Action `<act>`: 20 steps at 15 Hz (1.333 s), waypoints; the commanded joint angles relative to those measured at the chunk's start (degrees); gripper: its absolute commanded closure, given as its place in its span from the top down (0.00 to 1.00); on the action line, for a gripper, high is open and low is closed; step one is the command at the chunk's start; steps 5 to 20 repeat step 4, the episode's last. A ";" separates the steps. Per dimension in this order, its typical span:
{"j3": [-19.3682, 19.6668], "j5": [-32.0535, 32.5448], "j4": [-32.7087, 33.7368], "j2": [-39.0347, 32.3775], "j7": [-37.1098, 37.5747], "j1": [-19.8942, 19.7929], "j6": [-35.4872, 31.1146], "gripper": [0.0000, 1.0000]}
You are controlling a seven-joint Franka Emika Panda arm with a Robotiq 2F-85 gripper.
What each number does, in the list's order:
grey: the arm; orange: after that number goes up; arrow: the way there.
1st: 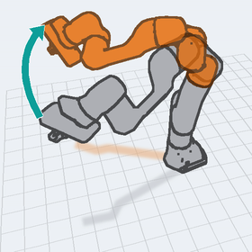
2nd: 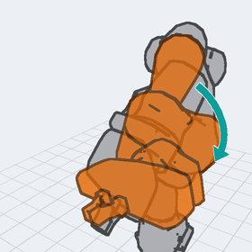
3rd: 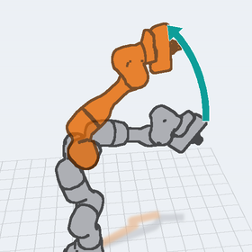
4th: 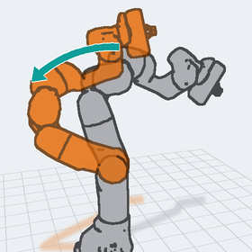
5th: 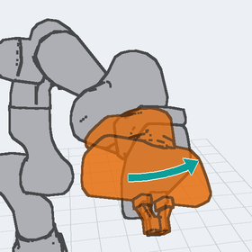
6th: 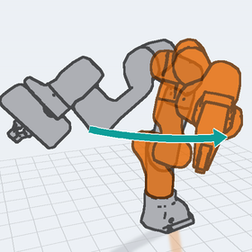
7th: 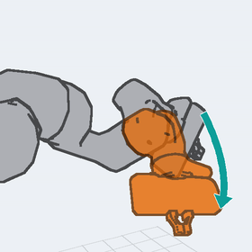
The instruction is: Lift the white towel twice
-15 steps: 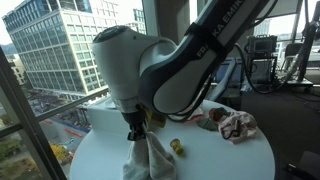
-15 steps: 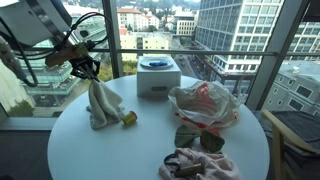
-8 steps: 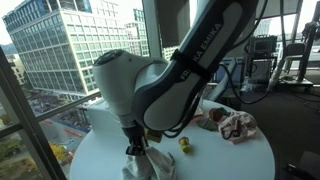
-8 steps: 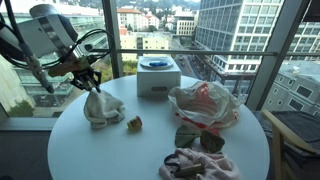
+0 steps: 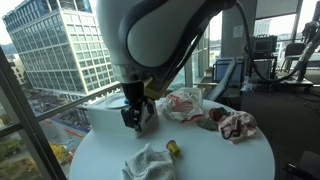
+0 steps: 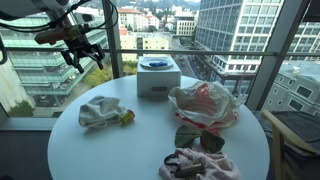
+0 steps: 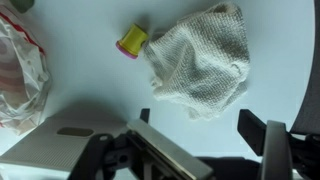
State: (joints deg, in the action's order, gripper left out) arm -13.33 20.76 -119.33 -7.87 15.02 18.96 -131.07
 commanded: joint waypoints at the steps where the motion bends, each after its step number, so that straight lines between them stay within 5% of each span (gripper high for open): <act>1: 1.53 -3.38 -5.11 10.10 -1.74 -3.41 3.17 1.00; 4: 3.21 -4.74 -7.89 15.21 -2.36 -6.59 4.77 1.00; 20: 3.21 -4.74 -7.89 15.21 -2.36 -6.59 4.77 1.00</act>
